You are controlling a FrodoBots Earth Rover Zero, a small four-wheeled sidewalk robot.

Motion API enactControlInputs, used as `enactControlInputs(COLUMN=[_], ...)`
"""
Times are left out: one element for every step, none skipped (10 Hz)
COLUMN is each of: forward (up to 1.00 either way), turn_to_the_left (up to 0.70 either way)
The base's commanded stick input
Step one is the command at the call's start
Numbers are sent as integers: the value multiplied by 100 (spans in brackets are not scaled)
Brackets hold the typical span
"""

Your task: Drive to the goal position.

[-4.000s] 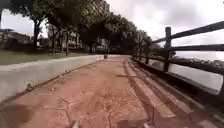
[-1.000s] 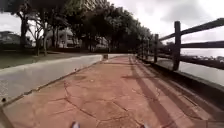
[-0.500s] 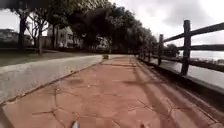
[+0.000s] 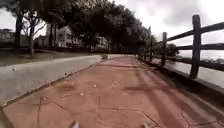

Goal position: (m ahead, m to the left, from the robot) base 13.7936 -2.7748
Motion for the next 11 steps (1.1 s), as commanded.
enactControlInputs(forward=[70,70,70,70,70,70,70,70,70,70,70], turn_to_the_left=[0,0,0,0,0,0,0,0,0,-9,-35])
